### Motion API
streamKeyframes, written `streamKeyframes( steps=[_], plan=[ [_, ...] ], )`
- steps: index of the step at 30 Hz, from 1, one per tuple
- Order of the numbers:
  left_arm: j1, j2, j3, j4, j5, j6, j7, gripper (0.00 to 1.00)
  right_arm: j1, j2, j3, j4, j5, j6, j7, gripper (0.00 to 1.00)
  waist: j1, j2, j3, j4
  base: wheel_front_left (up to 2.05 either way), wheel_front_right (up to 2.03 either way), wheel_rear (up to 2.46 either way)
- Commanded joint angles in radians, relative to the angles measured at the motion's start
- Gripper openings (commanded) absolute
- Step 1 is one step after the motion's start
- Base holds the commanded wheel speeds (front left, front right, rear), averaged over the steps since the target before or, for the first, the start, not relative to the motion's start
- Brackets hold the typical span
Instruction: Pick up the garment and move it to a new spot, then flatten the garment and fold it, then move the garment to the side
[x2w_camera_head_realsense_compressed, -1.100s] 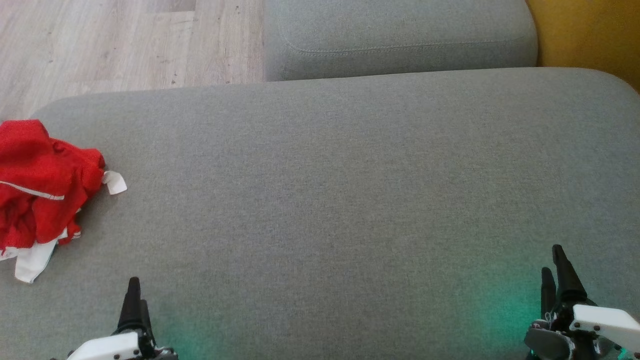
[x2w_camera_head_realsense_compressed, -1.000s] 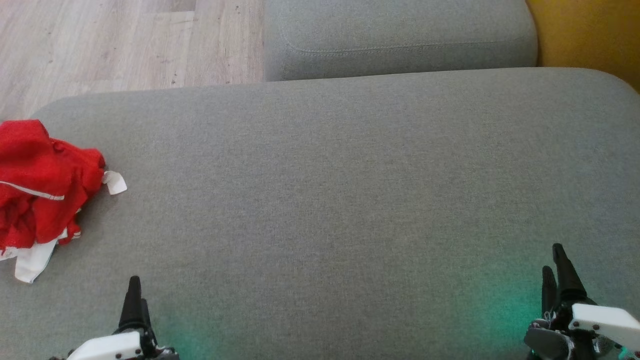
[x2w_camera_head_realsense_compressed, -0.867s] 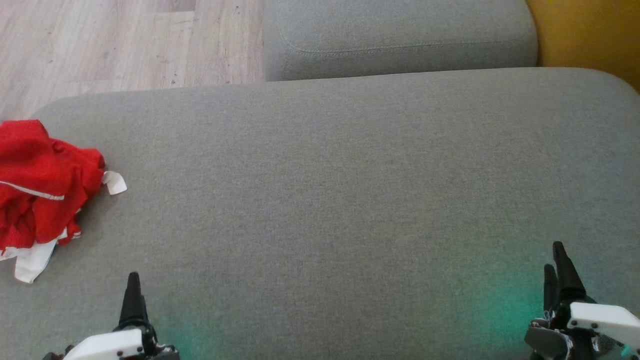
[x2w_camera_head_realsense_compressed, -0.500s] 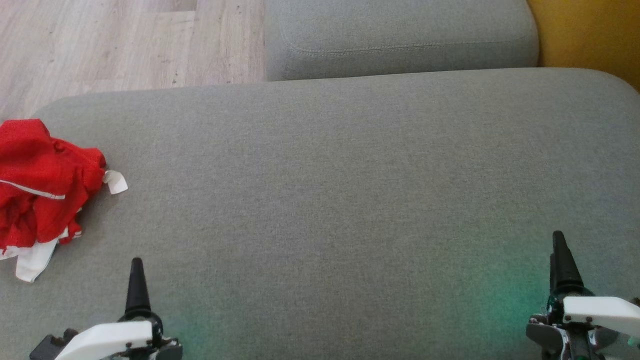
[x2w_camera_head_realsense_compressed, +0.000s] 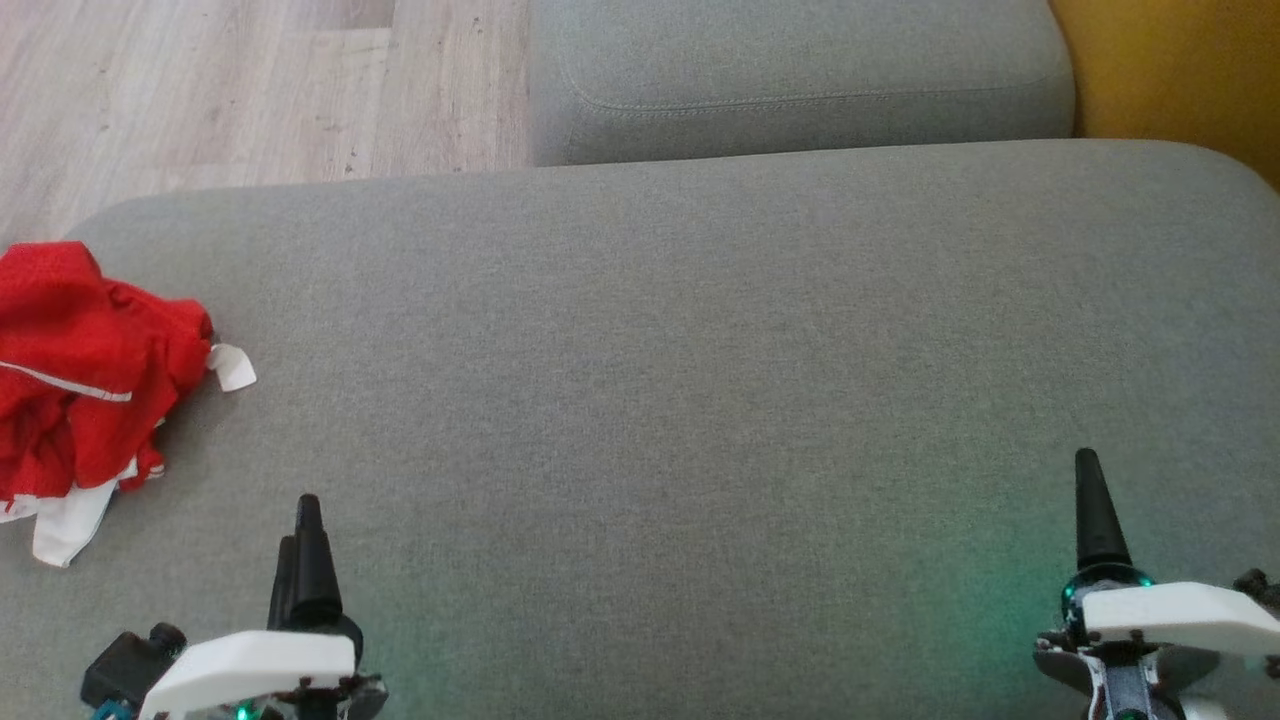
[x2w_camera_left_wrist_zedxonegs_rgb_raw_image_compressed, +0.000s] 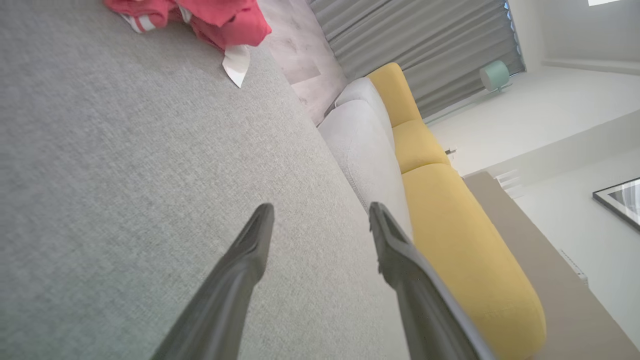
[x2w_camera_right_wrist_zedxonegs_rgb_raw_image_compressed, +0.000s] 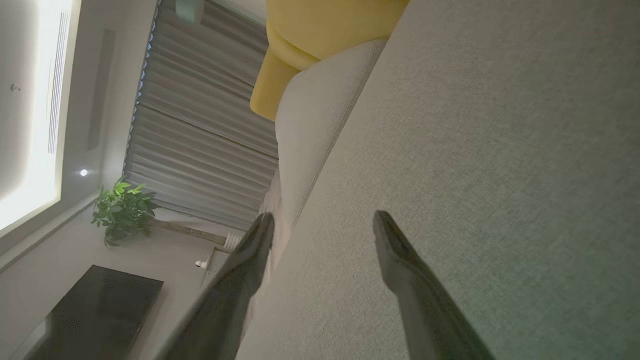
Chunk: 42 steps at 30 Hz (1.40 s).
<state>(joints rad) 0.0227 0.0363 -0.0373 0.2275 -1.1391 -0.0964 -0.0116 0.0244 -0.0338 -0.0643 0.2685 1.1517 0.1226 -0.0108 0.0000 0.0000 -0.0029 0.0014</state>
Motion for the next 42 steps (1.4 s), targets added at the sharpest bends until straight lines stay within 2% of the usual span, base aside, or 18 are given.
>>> streamKeyframes(
  steps=[1,13,42],
  plan=[
    [-0.021,0.008,0.002,-0.041,0.032,0.001,-0.010,1.00,-0.024,-0.009,0.016,-0.040,-0.034,0.003,-0.013,1.00,0.0000,0.0000,-0.001,0.000,0.00,0.00,0.00],
    [-0.001,0.009,-0.024,-0.054,0.211,0.019,-0.046,1.00,-0.021,-0.010,0.054,-0.037,-0.212,0.004,-0.048,1.00,0.0000,0.0000,-0.003,0.002,0.00,0.00,0.00],
    [0.007,0.011,-0.065,-0.040,0.540,0.057,-0.129,1.00,-0.027,-0.012,0.125,-0.030,-0.584,0.005,-0.130,1.00,0.0000,0.0000,-0.001,0.011,0.00,0.00,0.00]
  ],
)
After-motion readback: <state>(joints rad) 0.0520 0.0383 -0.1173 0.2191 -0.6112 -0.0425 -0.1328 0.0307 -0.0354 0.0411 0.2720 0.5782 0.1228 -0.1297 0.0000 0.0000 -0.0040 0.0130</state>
